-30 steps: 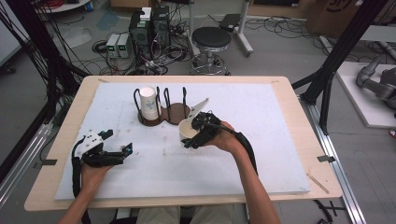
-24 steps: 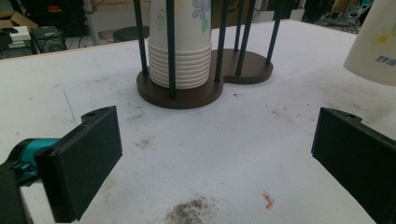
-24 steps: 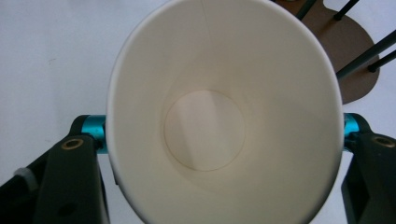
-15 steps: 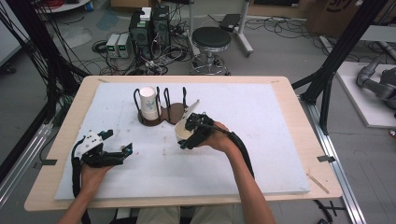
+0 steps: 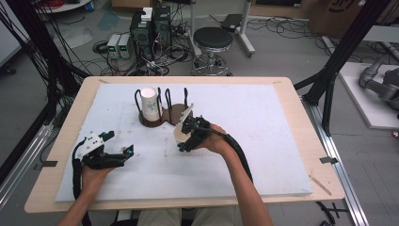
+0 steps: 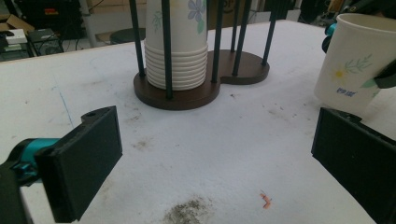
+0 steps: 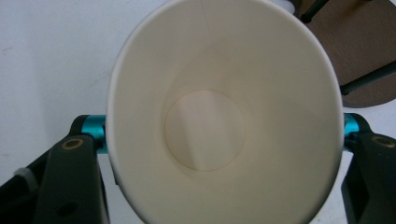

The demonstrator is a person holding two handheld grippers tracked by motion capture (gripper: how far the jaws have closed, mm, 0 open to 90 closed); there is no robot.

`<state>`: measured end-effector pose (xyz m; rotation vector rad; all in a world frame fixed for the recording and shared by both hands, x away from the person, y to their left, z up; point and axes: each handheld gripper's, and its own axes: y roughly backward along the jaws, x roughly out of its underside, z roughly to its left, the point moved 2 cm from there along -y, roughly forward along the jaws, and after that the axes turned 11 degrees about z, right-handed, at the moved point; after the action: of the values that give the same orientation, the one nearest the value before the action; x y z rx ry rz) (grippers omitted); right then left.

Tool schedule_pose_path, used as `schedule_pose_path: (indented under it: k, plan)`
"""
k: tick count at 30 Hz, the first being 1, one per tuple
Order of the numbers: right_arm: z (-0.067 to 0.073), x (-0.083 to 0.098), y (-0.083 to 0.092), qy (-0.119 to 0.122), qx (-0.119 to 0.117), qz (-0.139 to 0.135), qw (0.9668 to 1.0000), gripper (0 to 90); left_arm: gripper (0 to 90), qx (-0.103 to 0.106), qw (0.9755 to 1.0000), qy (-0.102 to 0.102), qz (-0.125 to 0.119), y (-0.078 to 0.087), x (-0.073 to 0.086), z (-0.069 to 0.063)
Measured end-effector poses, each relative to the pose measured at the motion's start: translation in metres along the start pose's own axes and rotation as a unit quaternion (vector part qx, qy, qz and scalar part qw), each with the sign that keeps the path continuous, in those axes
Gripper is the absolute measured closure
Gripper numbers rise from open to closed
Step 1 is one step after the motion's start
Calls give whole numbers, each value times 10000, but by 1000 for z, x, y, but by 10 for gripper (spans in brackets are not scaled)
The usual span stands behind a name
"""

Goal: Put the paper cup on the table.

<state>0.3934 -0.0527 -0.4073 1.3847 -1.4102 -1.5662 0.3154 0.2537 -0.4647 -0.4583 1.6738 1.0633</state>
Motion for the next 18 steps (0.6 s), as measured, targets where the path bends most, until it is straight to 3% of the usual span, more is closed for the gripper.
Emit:
schedule_pose_path:
  k: [18]
  plan:
    - [-1,-2,-13,-23,21,148,9999,292,18,-8,10000,-35,3,0,0,-1]
